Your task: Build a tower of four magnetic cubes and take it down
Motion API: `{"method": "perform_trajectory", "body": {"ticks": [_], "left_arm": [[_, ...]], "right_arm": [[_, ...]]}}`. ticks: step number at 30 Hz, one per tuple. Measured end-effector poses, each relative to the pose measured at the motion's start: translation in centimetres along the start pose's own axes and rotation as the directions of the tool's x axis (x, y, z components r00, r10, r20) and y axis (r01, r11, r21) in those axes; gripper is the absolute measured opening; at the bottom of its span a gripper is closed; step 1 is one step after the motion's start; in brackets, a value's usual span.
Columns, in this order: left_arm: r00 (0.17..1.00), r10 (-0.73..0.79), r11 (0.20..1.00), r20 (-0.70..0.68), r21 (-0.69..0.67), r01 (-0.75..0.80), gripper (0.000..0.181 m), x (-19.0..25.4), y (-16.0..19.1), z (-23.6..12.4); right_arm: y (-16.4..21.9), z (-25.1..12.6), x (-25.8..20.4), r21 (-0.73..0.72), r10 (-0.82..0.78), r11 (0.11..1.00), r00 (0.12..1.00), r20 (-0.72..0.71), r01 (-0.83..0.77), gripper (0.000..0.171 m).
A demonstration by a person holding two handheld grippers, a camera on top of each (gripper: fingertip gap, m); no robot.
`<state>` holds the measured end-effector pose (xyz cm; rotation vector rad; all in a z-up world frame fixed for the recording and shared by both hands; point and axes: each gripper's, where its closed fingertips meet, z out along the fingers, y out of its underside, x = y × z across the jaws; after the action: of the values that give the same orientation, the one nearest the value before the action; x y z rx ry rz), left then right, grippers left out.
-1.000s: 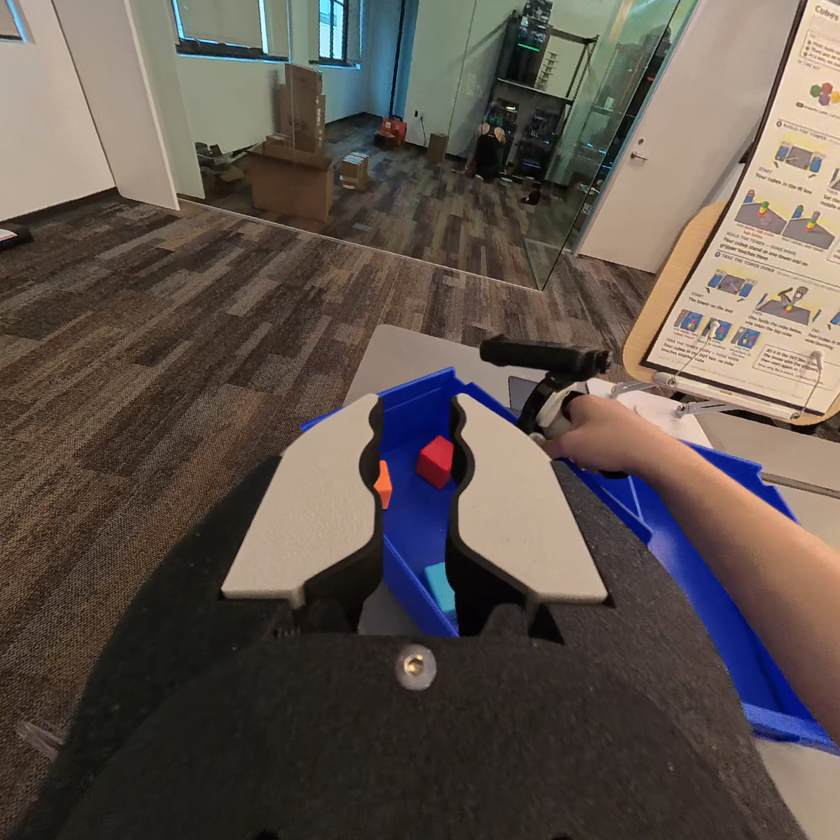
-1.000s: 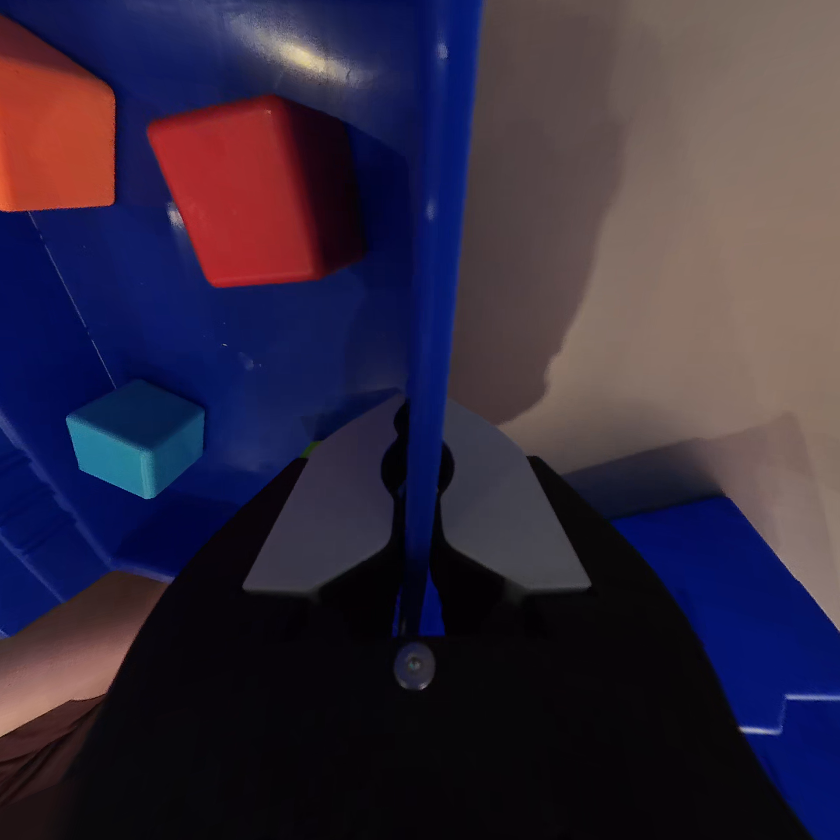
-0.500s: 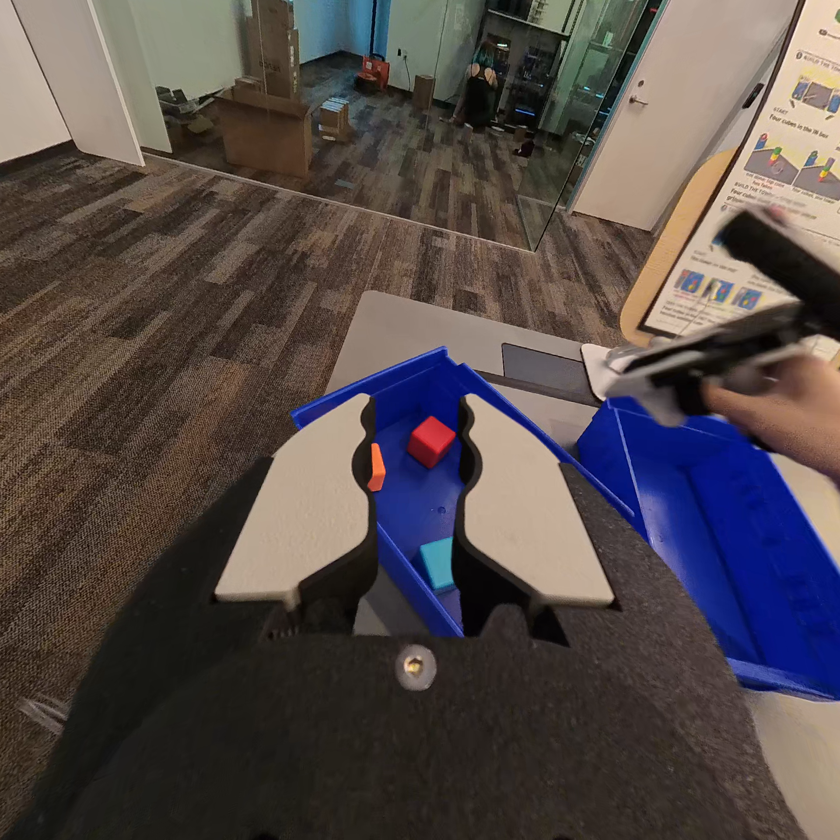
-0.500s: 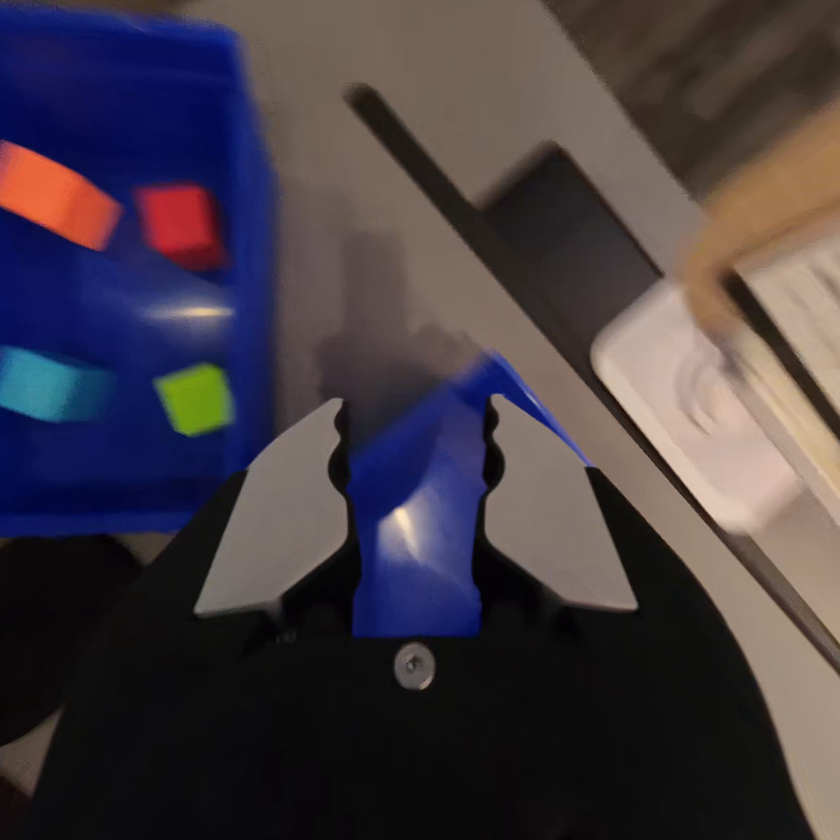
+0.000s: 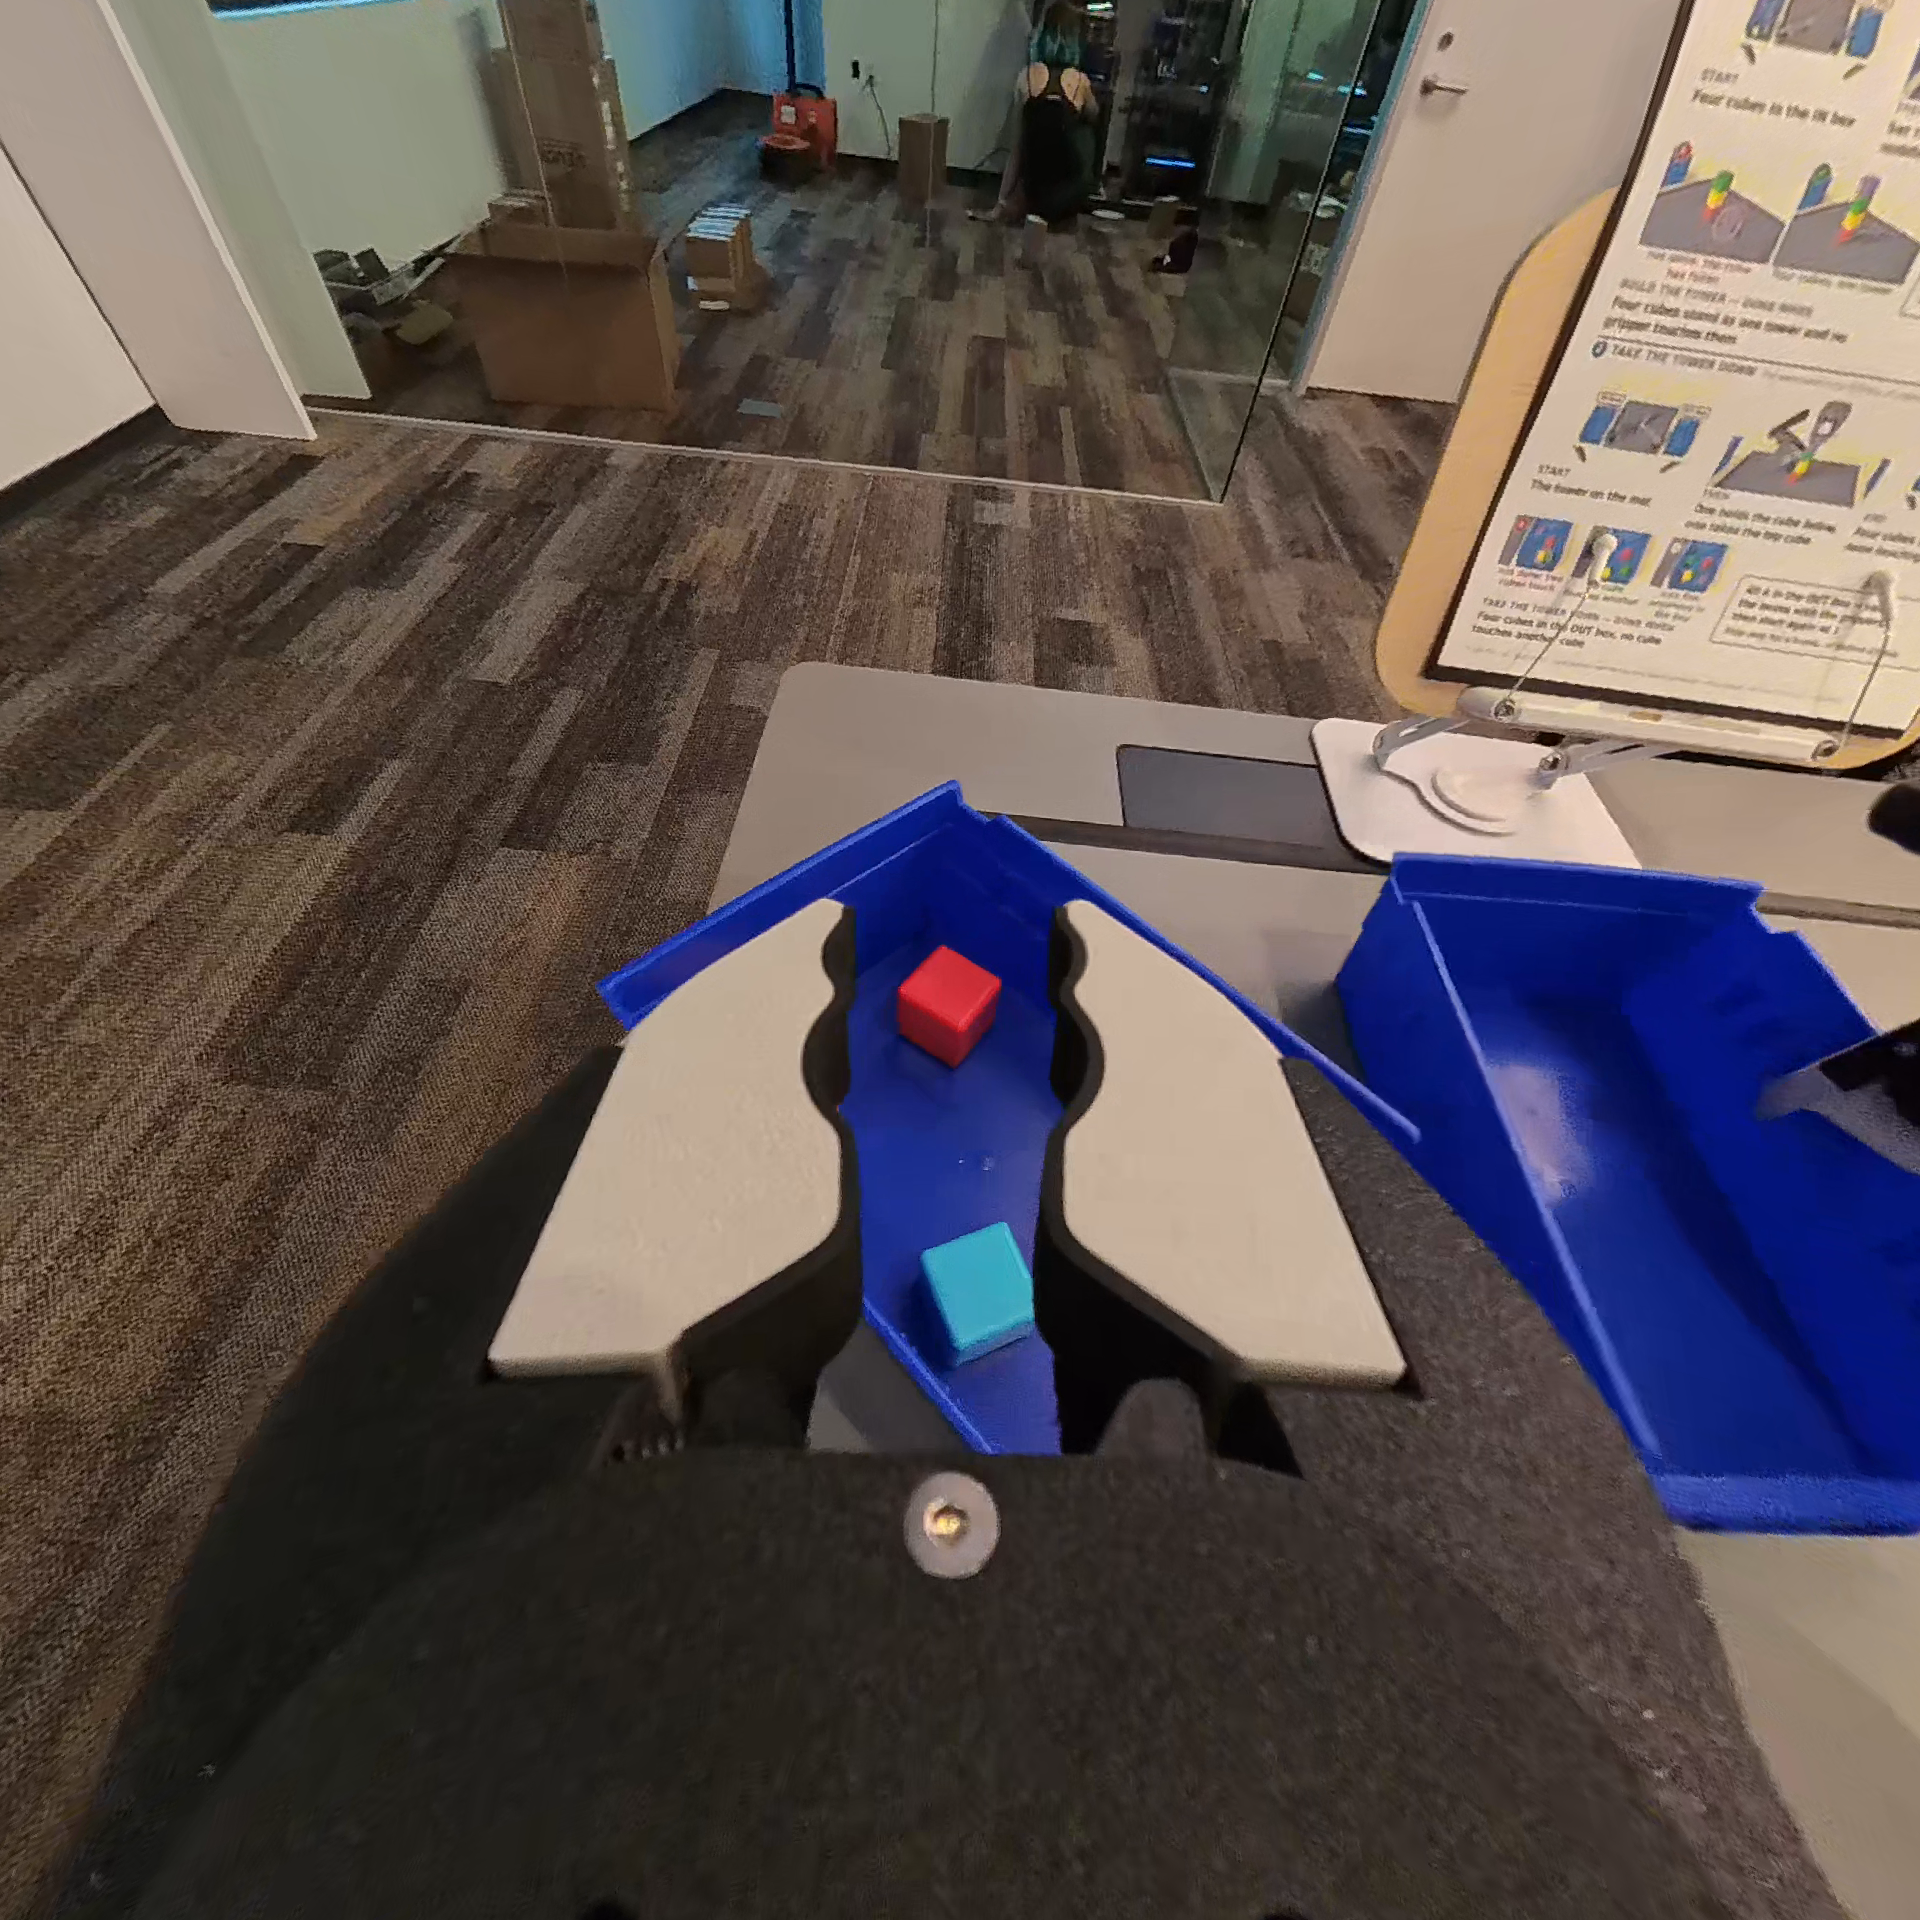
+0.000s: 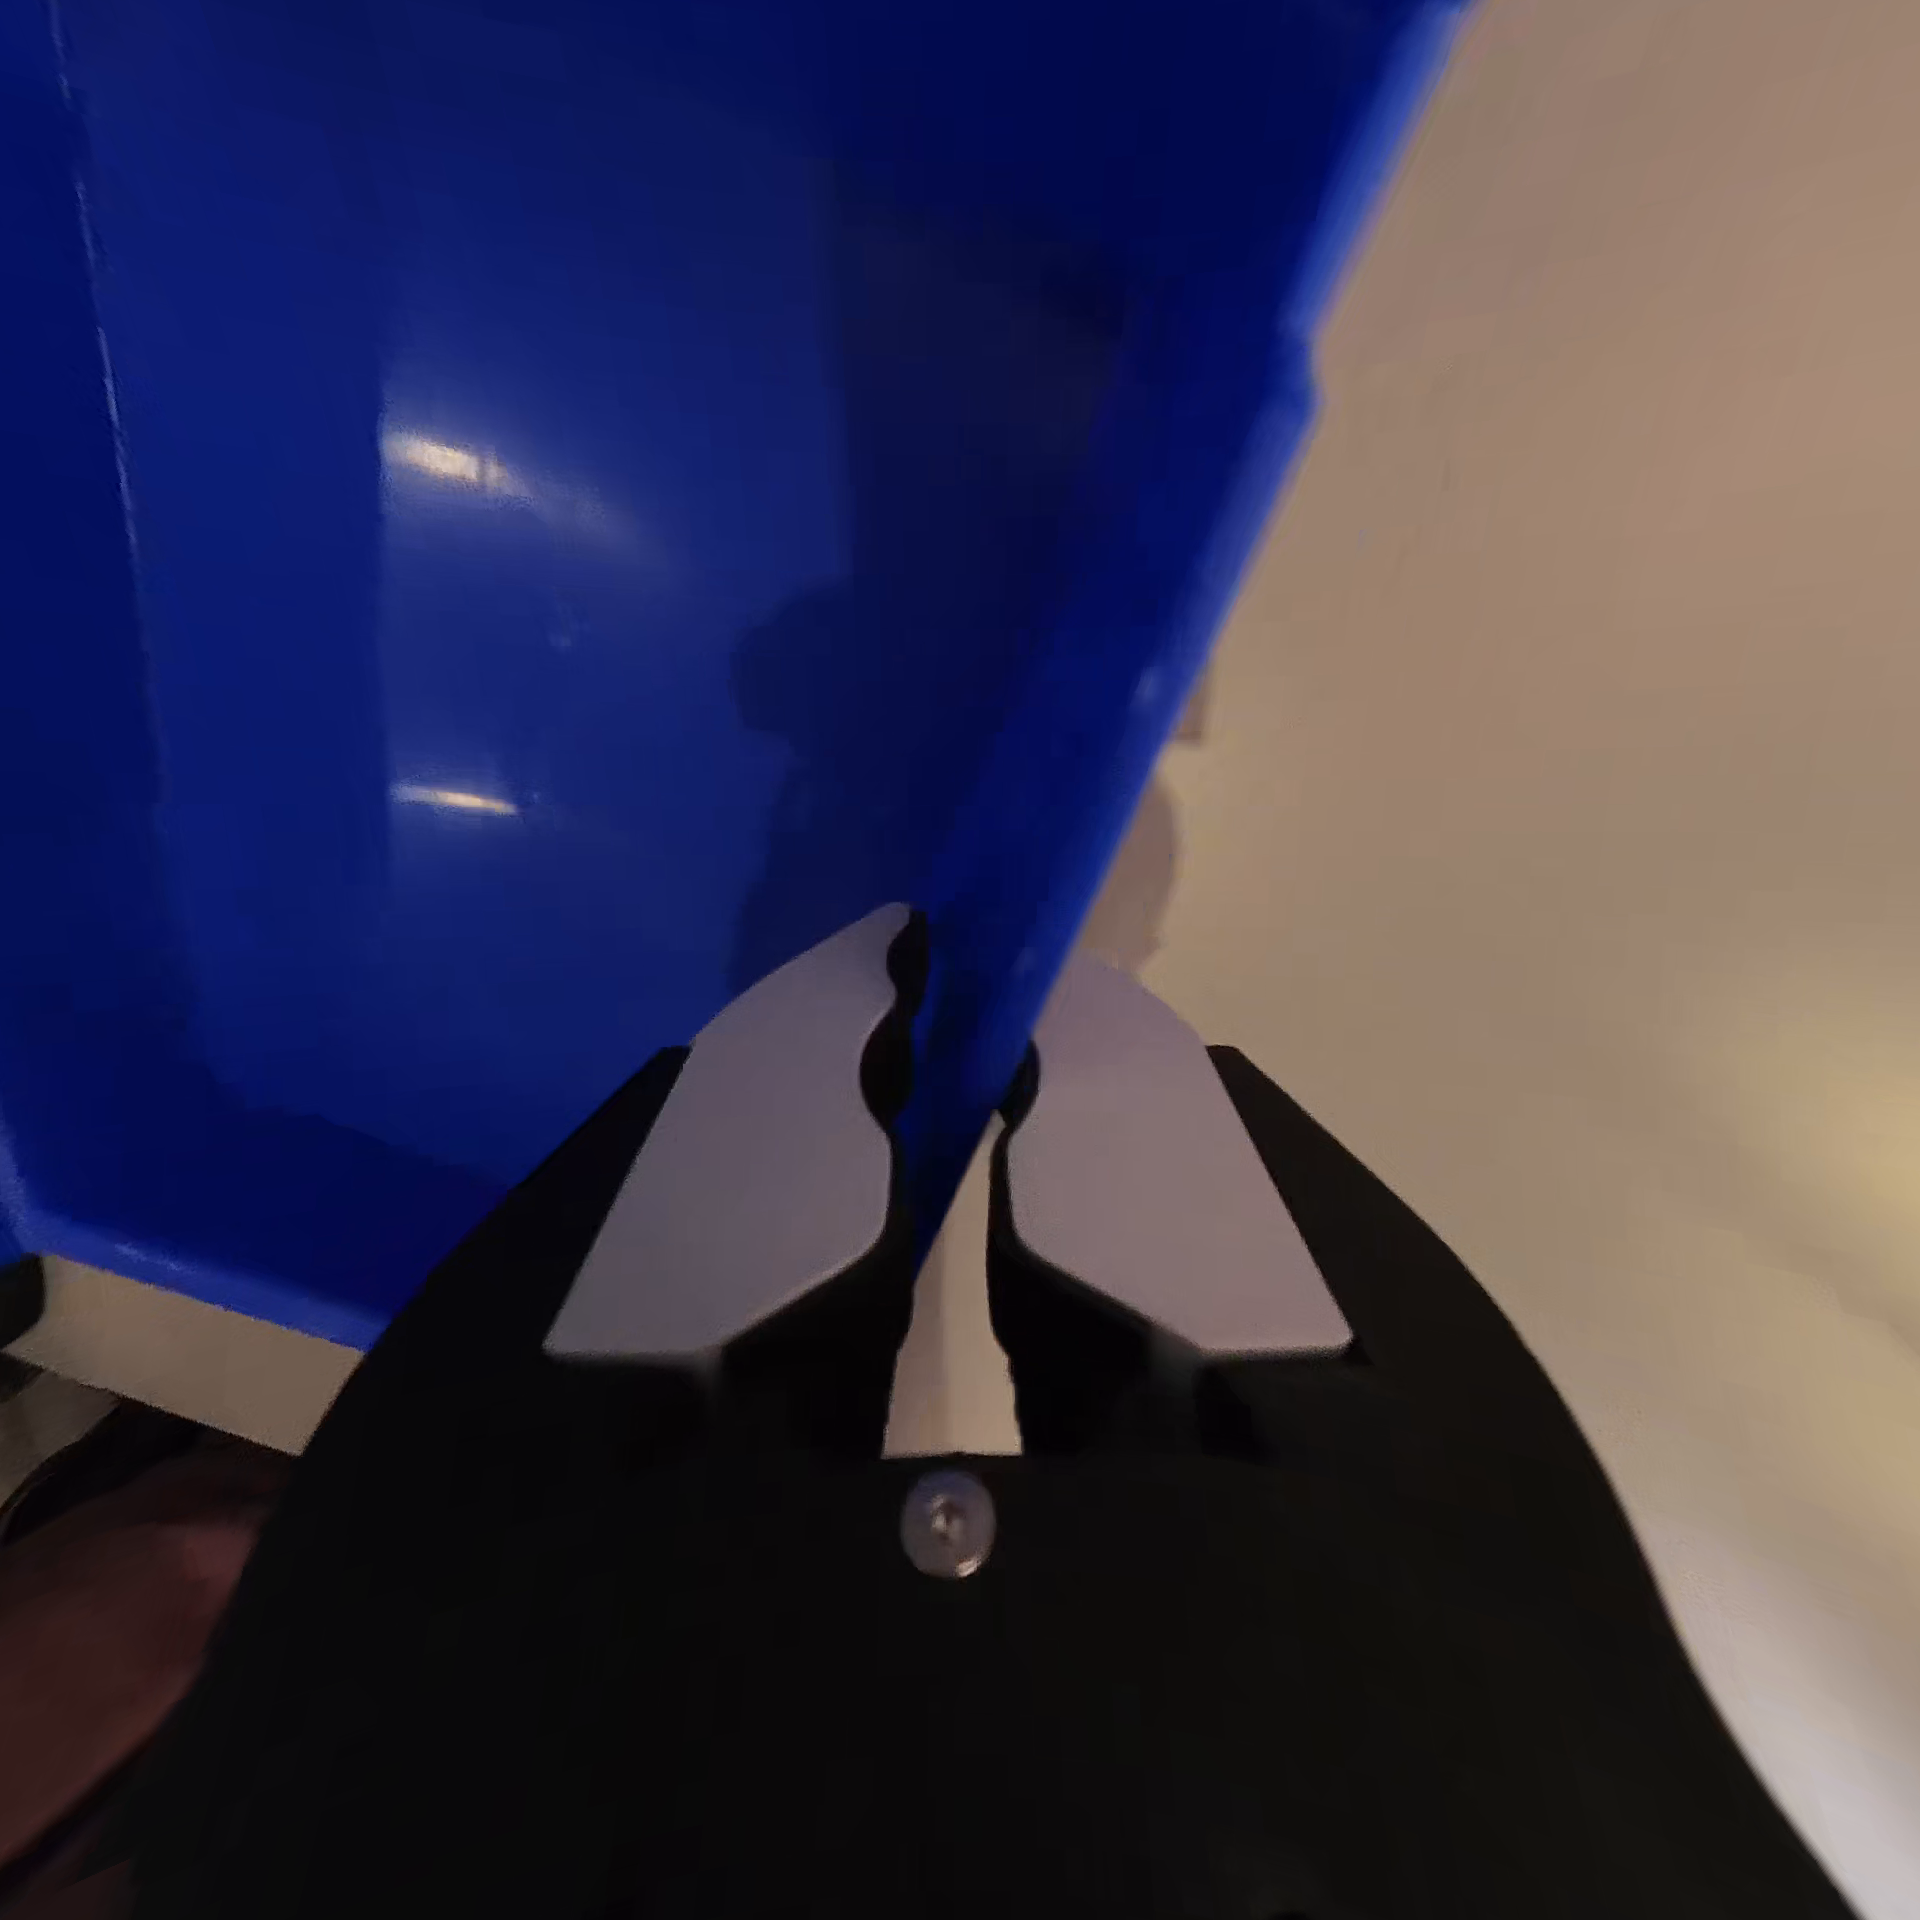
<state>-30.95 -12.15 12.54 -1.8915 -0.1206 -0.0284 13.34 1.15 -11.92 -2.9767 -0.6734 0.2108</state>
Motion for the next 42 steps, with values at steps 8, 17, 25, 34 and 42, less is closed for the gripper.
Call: {"method": "perform_trajectory", "body": {"ticks": [8,17,25,34,42], "left_arm": [[0.997,0.051,0.999,0.054,-0.020,-0.050,0.035,0.9,-0.2,0.3],[0.986,0.140,0.987,0.087,-0.092,-0.132,0.035,3.0,0.3,1.9],[0.968,0.201,0.968,0.151,-0.180,-0.173,0.035,3.5,1.4,3.4],[0.952,0.088,0.955,0.293,-0.295,0.003,0.065,-2.5,4.6,3.1],[0.966,-0.048,0.837,0.253,-0.518,0.177,0.071,-5.6,11.7,6.3]], "right_arm": [[3.2,-1.5,10.2,0.016,0.118,0.993,0.991,0.069,-0.119,0.007],[10.7,-3.7,23.9,0.062,0.313,0.947,0.948,0.054,-0.316,0.007],[13.7,-4.8,30.9,0.114,0.397,0.909,0.916,0.063,-0.402,0.007],[13.0,-6.8,33.3,0.409,0.411,0.815,0.907,0.089,-0.410,0.033],[12.0,-13.6,30.9,0.576,0.316,0.775,0.949,0.002,-0.259,0.058]]}}
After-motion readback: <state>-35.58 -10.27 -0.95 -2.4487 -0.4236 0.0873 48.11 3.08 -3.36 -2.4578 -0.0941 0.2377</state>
